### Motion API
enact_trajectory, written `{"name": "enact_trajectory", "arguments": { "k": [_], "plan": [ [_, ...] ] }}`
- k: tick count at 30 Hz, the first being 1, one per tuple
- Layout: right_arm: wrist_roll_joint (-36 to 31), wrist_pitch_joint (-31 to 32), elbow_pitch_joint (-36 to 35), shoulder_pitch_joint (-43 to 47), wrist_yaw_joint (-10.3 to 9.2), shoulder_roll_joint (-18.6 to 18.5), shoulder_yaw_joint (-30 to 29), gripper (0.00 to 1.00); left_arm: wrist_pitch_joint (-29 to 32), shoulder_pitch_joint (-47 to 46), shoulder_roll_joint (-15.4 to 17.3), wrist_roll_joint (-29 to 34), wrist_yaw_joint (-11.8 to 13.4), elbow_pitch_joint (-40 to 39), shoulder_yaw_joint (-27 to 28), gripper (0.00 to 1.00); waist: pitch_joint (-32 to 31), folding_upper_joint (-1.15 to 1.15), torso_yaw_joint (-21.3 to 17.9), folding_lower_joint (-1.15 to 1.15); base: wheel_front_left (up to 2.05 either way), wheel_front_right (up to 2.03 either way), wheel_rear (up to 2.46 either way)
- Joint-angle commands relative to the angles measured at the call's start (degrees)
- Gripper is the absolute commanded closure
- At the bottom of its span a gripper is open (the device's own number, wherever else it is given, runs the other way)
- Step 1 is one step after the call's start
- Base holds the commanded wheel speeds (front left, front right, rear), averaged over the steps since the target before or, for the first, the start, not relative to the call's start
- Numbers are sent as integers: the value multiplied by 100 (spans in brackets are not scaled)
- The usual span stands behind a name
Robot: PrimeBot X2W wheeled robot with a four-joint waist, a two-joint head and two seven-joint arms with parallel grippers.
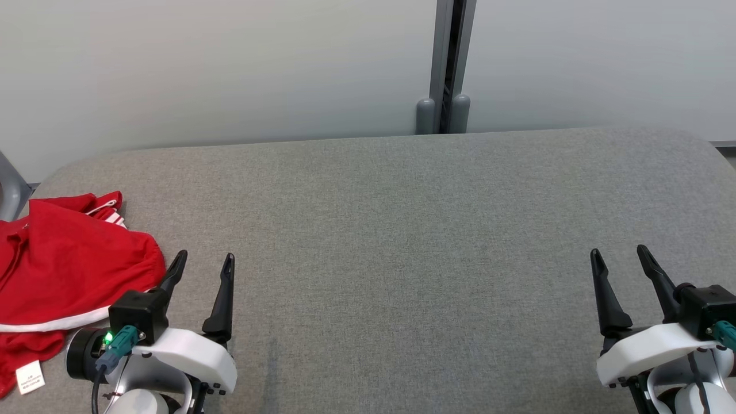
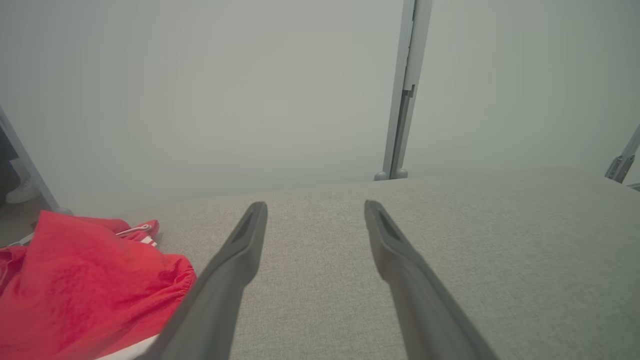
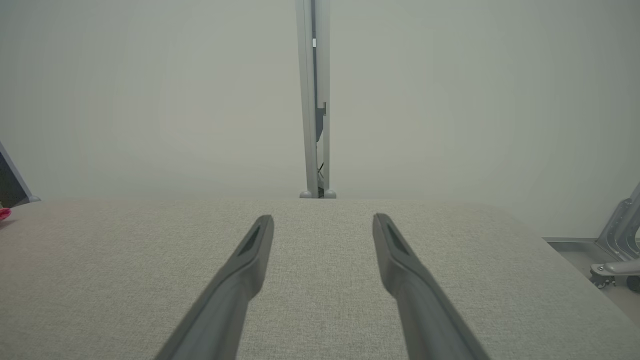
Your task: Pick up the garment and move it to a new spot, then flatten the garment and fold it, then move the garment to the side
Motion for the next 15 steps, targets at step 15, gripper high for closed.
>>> {"name": "enact_trajectory", "arguments": {
  "k": [15],
  "plan": [
    [211,-19,-28,-42,0,-23,-37,0,-32,-160,-38,-174,71,12,11,0,41,0,329,0,0,0,0]
  ]
}}
